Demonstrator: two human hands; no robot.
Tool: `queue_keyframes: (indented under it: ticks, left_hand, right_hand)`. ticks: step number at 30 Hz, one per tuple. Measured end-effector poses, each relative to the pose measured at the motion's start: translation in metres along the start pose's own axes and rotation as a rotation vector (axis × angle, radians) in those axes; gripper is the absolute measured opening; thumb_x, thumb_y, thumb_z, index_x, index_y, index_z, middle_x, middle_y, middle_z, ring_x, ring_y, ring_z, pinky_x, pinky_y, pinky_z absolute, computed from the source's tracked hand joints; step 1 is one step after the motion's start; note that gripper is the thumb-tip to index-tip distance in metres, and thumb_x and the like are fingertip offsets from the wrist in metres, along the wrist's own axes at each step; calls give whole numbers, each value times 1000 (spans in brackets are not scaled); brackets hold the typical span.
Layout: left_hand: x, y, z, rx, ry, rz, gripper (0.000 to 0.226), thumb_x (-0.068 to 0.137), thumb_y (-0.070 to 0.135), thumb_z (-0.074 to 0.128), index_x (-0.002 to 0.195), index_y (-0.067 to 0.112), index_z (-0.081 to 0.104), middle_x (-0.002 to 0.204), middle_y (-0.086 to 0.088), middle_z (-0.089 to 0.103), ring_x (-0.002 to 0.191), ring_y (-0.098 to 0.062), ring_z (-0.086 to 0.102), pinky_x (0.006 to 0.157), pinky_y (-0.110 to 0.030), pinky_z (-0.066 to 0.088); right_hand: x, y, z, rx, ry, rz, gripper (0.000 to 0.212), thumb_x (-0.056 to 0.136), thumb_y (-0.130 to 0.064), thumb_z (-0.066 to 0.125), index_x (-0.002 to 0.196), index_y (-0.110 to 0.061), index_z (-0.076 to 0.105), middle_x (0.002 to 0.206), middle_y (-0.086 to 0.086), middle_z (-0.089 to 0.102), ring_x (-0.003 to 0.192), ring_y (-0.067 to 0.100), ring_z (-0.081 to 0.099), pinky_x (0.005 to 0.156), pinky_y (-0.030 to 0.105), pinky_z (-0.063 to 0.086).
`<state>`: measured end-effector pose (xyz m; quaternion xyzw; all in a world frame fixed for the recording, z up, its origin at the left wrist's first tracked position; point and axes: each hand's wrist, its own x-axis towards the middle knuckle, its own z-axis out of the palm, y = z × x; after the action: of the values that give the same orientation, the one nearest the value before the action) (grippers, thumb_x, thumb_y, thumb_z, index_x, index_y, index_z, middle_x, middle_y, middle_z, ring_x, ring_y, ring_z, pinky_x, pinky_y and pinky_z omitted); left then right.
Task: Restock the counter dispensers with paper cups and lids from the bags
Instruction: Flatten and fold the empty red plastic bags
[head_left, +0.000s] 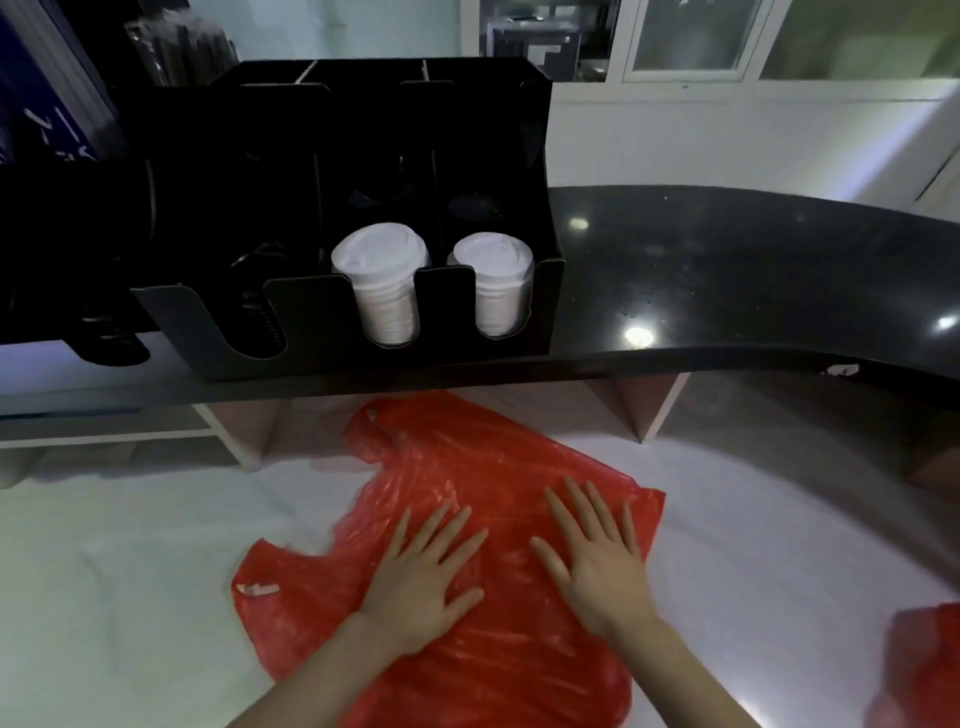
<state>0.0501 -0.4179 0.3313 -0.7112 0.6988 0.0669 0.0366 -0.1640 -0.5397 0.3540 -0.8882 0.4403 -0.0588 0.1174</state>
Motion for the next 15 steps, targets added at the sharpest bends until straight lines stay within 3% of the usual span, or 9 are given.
queue_keyframes:
  ticks: [3,7,10,12,13,15]
  left_hand:
    - [-10,-1,21,-32,-19,3,65,92,67,33,151,41,24,161,9,22,147,-19,24,111,-53,14]
    - [-13,-3,23,-106,-35,-3,67,93,69,26,153,44,10,163,14,6,150,-14,6,114,-53,6]
    - [-13,-11,17,-331,60,13,69,91,69,33,152,46,8,160,22,-3,147,-1,-10,120,-41,-4]
    - [-18,-15,7,-599,221,-56,65,90,58,47,149,40,28,159,22,10,147,2,0,120,-24,2]
    - [-23,-18,2,-689,328,-113,57,90,49,53,144,36,41,157,21,20,146,3,8,118,-18,7]
    - [-36,-25,-3,-646,455,-196,38,92,30,57,130,28,57,148,18,38,143,1,24,116,-18,18]
  right_hand:
    - [1,22,24,-73,-175,11,70,88,-73,6,148,-44,-14,155,-18,-23,143,5,-24,117,39,-17]
    - [8,30,31,-65,-205,-32,72,89,-74,13,148,-44,-15,156,-19,-22,141,3,-26,117,41,-16]
    - [14,26,20,209,-169,-12,70,91,-67,35,151,-41,12,160,-17,-1,146,3,-4,121,42,-3]
    - [9,23,4,451,63,89,53,93,-50,50,142,-32,42,153,-12,31,141,8,26,118,42,20]
    - [3,20,-3,428,207,89,43,94,-42,51,134,-27,53,146,-7,45,136,13,38,115,45,28]
    - [-17,9,-9,250,367,21,37,90,-36,46,118,-19,64,127,-1,61,123,20,53,112,49,29]
